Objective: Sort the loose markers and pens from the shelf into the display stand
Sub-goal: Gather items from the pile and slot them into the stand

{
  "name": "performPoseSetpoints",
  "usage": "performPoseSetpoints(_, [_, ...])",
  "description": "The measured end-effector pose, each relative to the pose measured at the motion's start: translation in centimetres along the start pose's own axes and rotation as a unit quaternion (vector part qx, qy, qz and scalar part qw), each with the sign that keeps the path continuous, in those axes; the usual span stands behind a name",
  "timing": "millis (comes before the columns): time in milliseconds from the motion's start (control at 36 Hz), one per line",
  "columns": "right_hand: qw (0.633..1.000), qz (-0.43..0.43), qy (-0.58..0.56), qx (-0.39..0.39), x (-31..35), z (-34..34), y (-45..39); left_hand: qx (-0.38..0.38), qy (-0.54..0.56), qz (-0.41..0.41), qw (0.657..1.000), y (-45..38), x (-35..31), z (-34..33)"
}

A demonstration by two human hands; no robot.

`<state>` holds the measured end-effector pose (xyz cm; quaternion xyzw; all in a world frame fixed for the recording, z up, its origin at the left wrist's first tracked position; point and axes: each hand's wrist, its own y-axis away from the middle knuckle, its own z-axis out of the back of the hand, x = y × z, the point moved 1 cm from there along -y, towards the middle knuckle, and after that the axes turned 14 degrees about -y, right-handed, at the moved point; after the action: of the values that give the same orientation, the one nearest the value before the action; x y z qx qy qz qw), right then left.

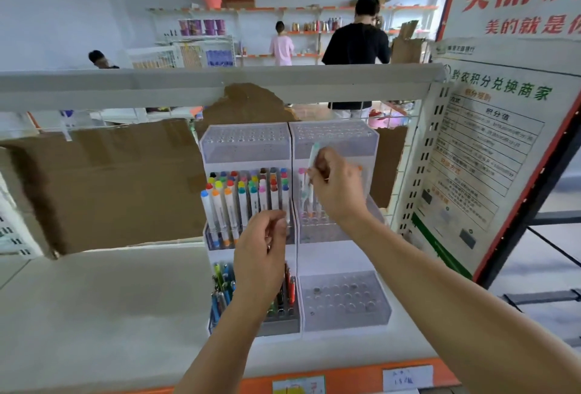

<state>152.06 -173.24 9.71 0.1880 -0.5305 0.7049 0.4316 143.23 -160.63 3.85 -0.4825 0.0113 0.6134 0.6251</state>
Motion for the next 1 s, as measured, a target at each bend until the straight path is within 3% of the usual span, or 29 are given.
performPoseSetpoints(250, [0.998, 0.006, 0.063, 0.017, -1.1, -1.8, 0.7, 0.005, 0.007, 0.007, 1.000, -0.2, 1.2, 0.4])
performPoseSetpoints(472, [0.988, -0.059, 0.128, 0.064, -2.1, -2.5, 1.8, 0.015, 0.017, -0.006, 1.000, -0.6, 1.6, 0.1])
performPoseSetpoints(695, [0.971, -0.108, 0.212, 0.037, -1.7, -2.9, 1.9, 0.035, 0.014, -0.016, 0.999, -0.6, 2.1, 0.3])
performPoseSetpoints(861, [0.969, -0.104, 0.218, 0.060, -1.6, -2.7, 2.7, 0.033, 0.004, -0.013, 0.999, -0.2, 2.1, 0.5])
performPoseSetpoints(1000, [0.979, -0.086, 0.184, 0.027, -1.6, -2.1, 3.6, 0.030, -0.011, 0.011, 0.999, 0.2, 2.2, 1.2])
